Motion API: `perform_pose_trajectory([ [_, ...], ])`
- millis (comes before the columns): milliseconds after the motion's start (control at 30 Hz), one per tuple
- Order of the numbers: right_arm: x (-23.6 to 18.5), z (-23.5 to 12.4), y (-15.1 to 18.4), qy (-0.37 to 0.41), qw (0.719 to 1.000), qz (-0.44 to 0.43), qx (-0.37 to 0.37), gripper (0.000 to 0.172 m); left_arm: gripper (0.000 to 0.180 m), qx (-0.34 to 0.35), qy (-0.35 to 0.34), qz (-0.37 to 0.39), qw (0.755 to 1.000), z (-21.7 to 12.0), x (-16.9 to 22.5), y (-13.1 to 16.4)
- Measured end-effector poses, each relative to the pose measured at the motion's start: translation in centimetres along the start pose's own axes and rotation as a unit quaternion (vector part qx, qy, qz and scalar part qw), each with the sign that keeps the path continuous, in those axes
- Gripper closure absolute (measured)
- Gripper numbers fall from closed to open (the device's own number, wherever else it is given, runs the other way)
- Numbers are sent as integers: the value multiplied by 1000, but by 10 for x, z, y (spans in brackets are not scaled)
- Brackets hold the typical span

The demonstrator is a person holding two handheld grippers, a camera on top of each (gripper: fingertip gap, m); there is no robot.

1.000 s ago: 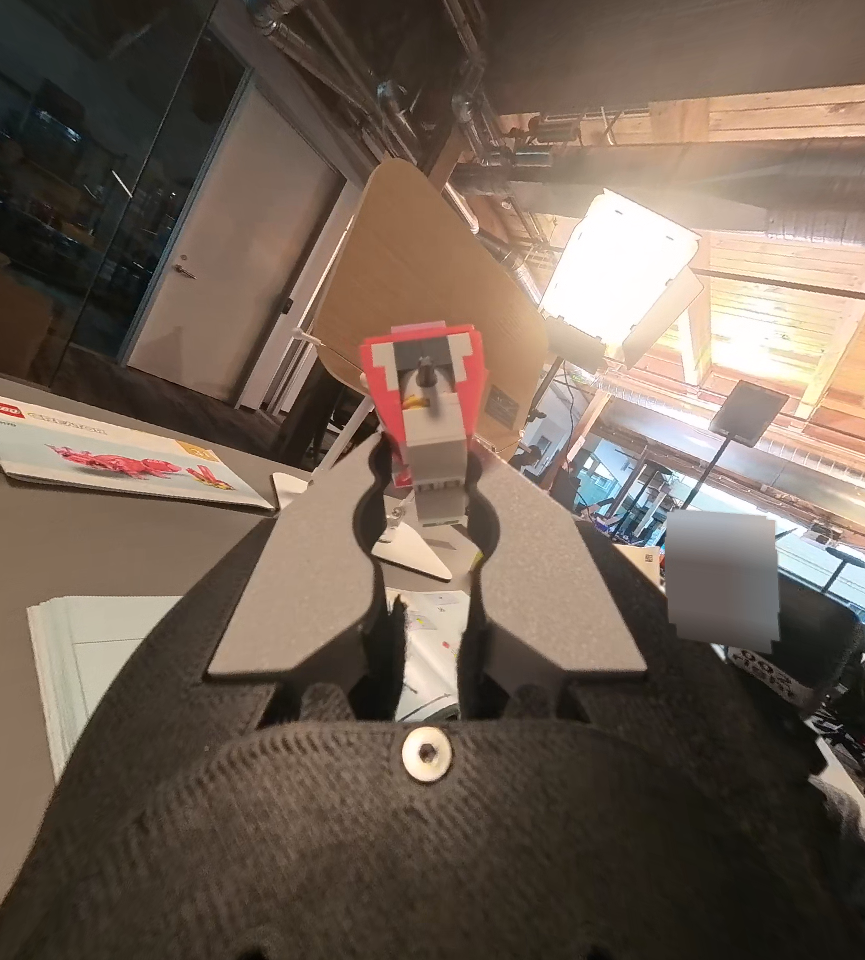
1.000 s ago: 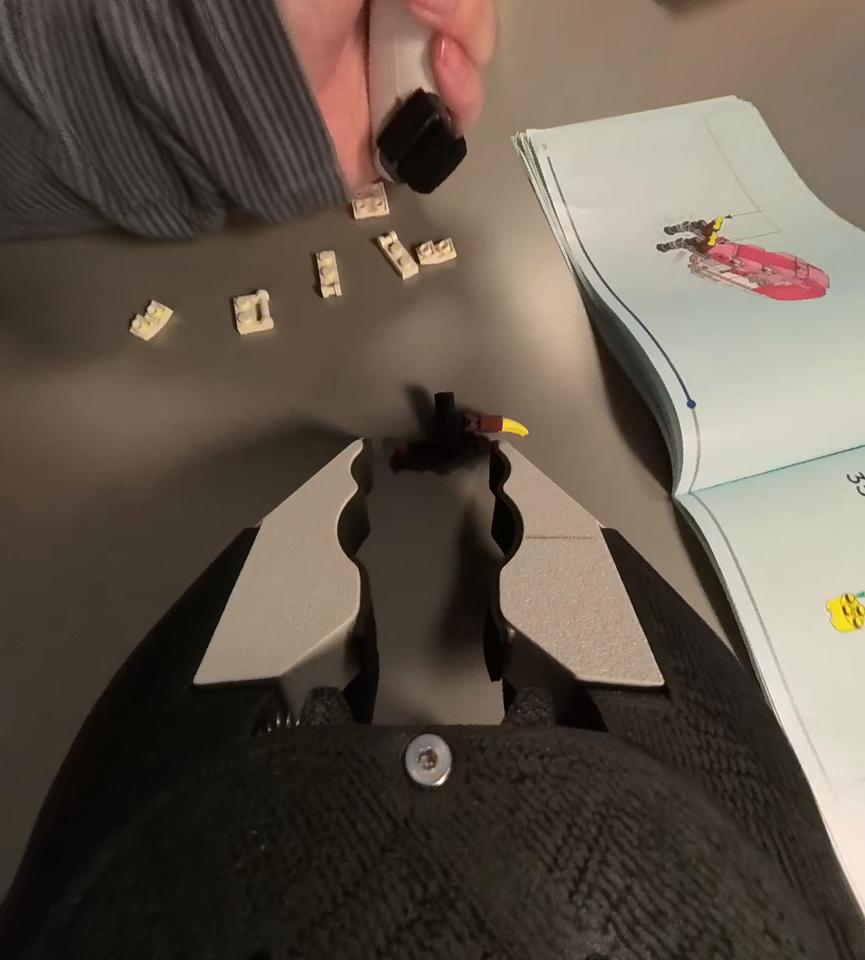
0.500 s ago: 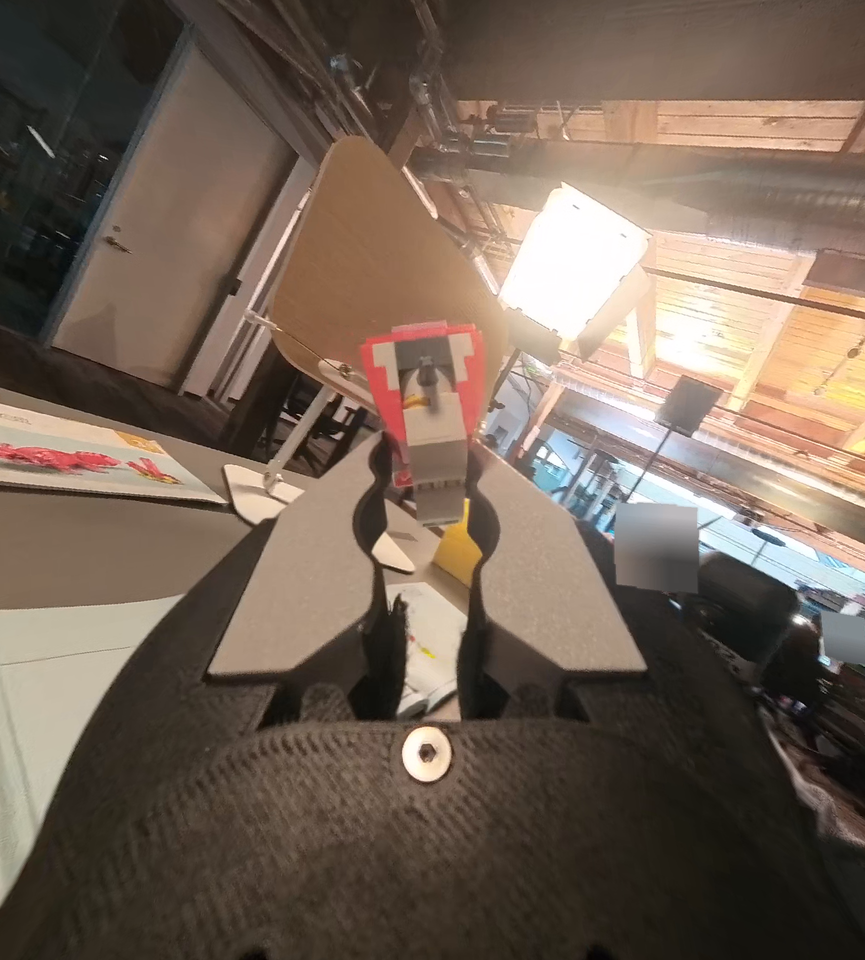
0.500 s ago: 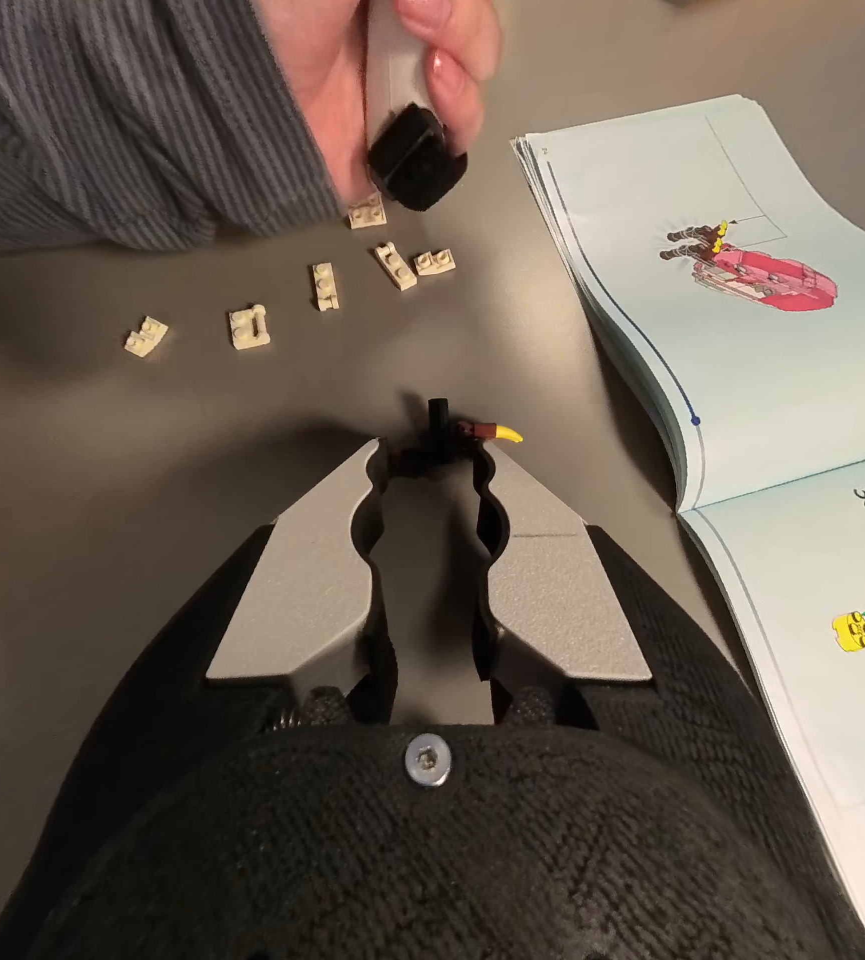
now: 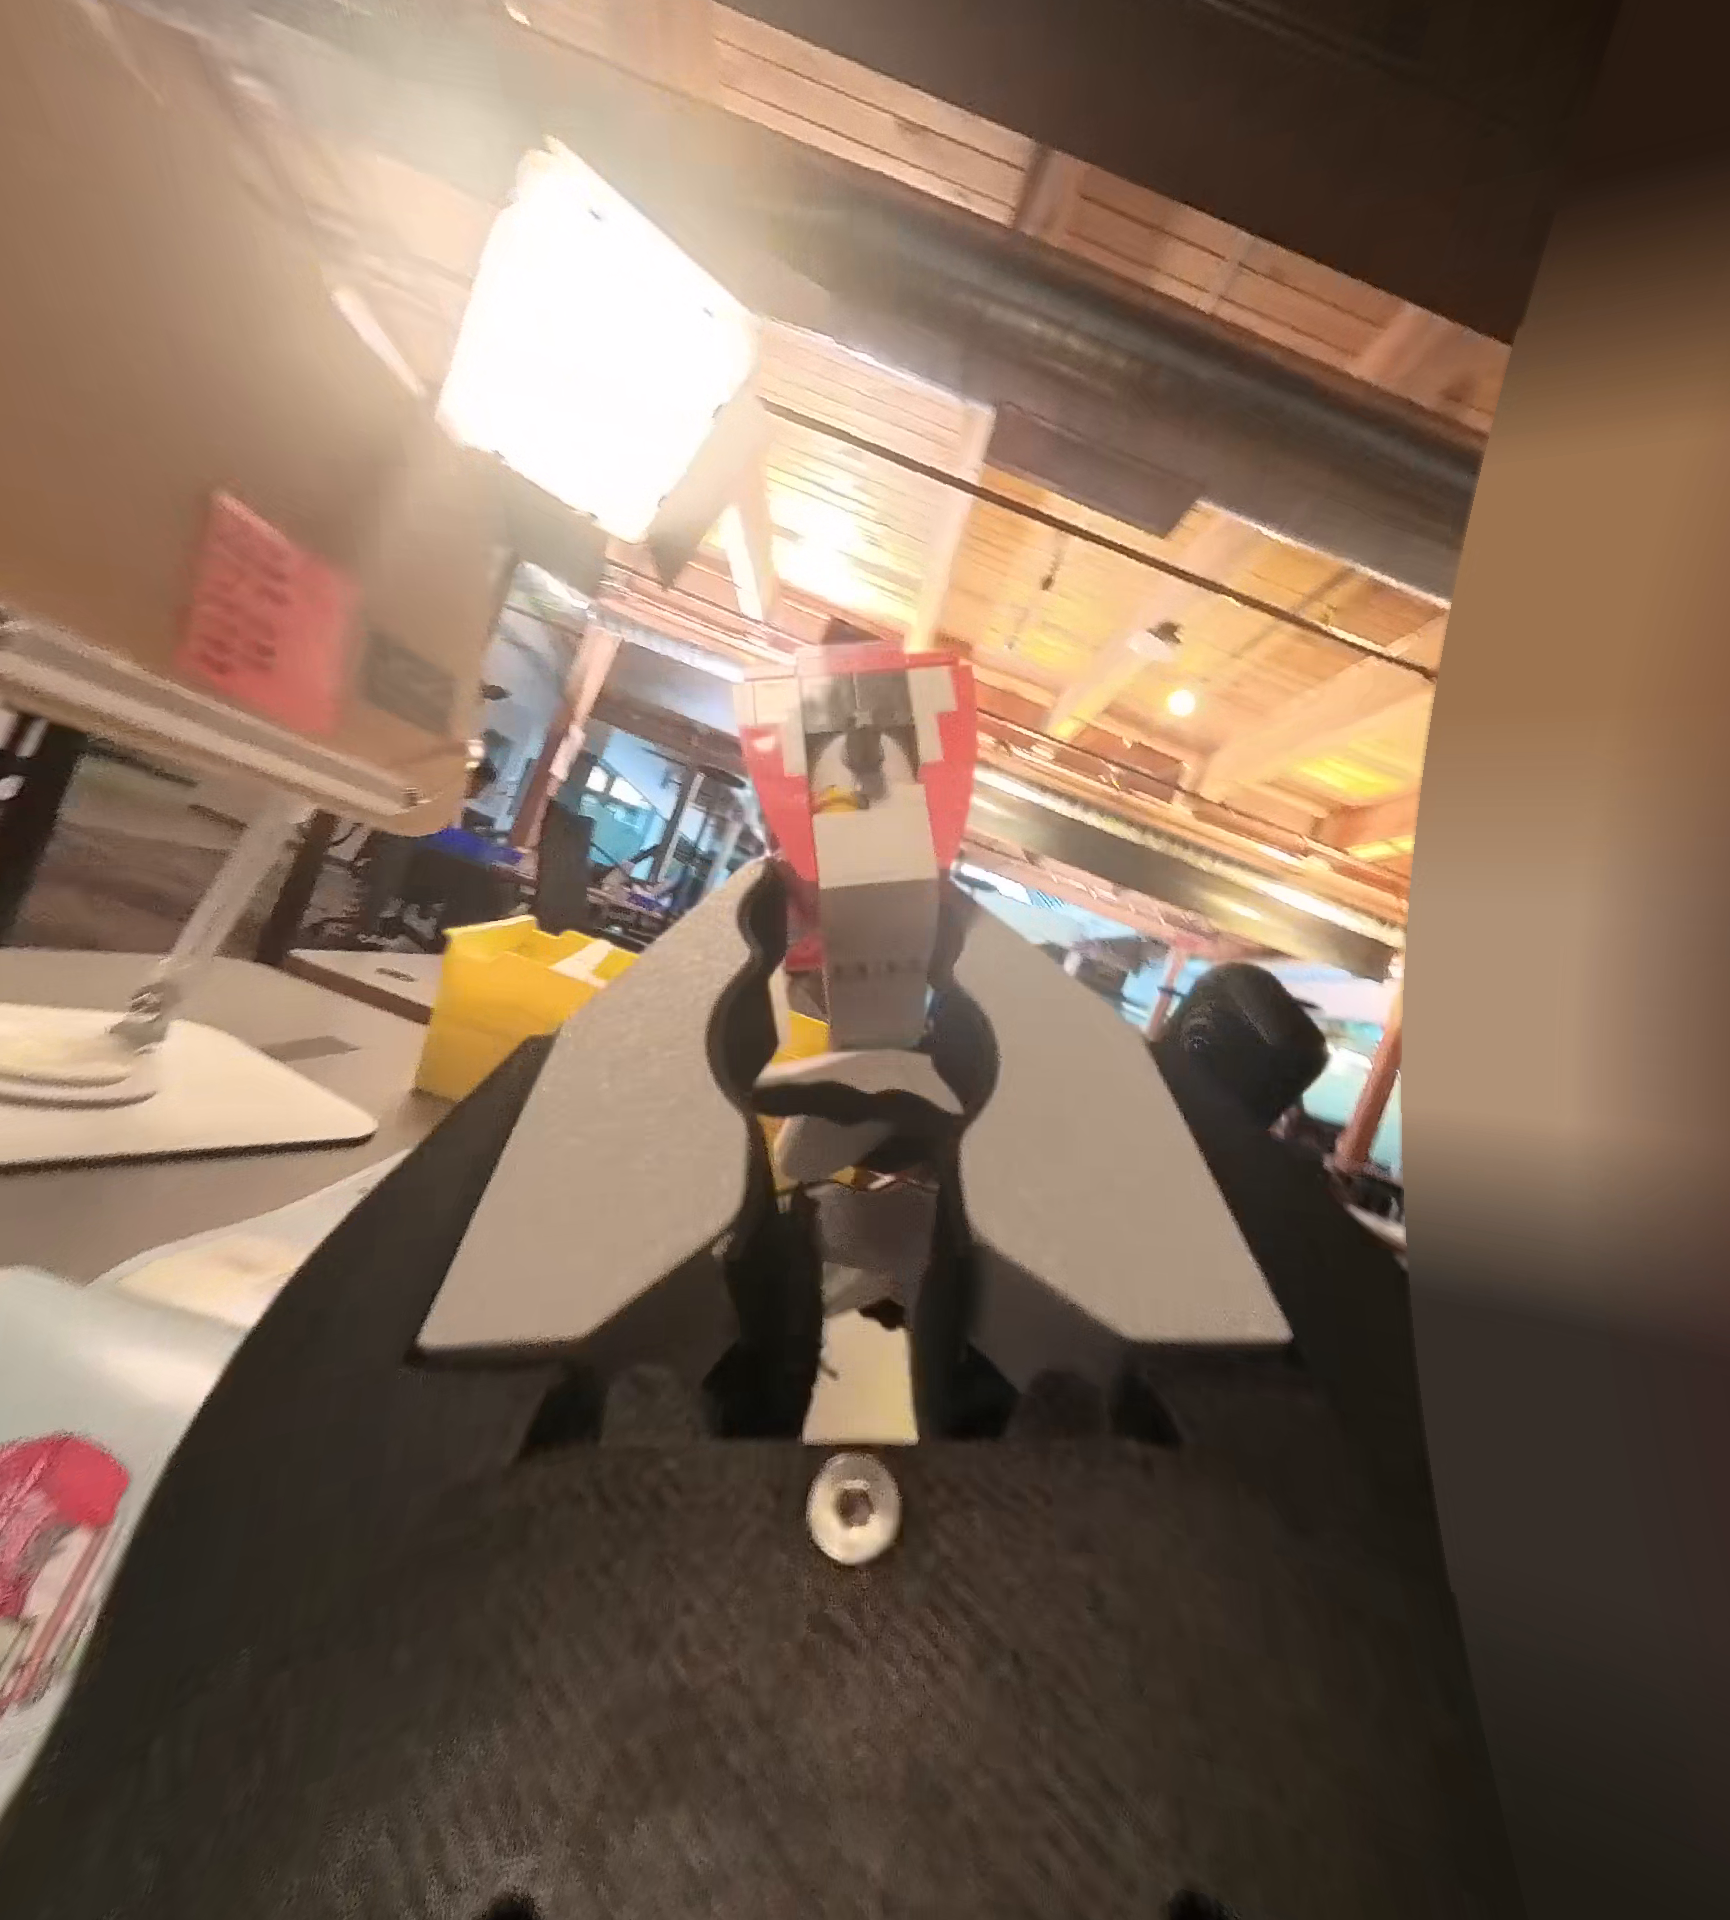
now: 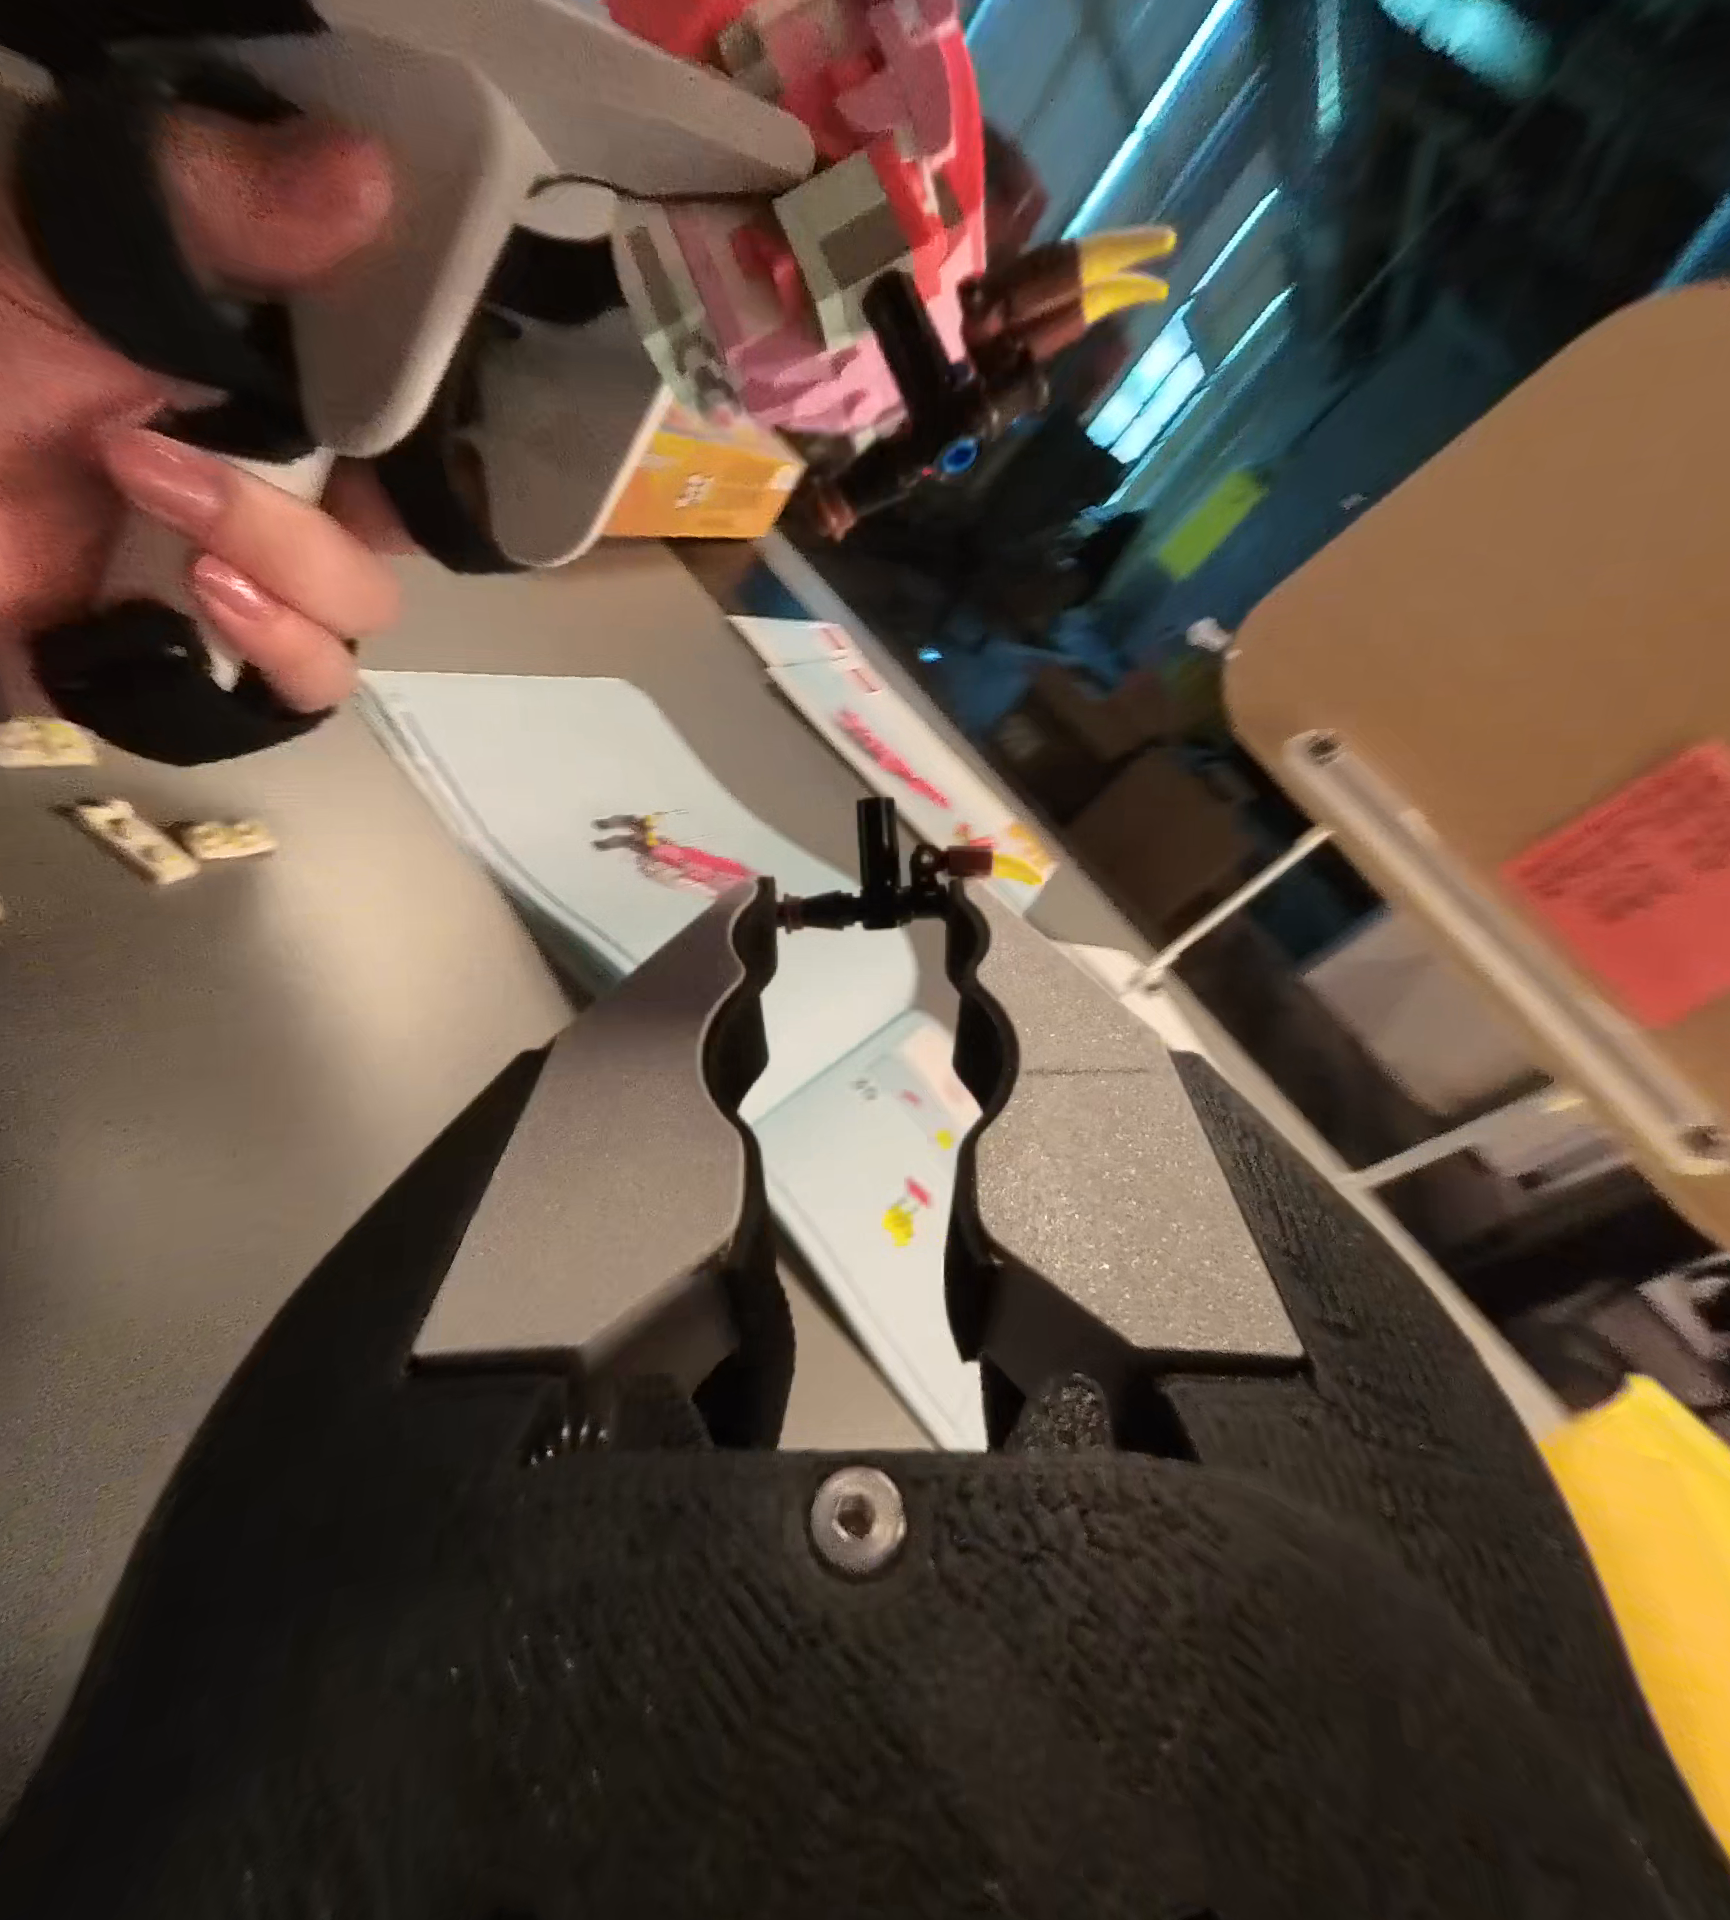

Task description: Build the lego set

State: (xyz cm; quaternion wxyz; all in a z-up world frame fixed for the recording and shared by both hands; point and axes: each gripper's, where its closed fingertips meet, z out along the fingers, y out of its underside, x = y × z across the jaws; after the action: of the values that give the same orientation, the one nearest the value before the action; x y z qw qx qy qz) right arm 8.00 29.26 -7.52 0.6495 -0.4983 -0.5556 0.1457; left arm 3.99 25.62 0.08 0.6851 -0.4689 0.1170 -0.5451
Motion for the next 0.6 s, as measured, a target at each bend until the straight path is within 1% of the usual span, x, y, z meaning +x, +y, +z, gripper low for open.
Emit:
perform_pose_trajectory([
  [67, 5, -4, -6, 32, 999, -36, 13, 141, 157, -17, 28, 11, 999, 4, 11, 6],
  [167, 13, -11, -14, 75, 994, -69, 31, 140, 157, -24, 57, 0, 998, 8, 19, 12],
  [267, 18, -19, -25, 110, 987, -107, 48, 141, 157, -30, 56, 22, 998, 9, 21, 16],
  [400, 17, -26, -34, 134, 976, -159, 64, 140, 158, -42, 70, 86, 993, 11, 32, 21],
  [600, 15, -35, -47, 152, 965, -194, 89, 141, 158, -33, 80, 94, 992, 9, 35, 21],
])
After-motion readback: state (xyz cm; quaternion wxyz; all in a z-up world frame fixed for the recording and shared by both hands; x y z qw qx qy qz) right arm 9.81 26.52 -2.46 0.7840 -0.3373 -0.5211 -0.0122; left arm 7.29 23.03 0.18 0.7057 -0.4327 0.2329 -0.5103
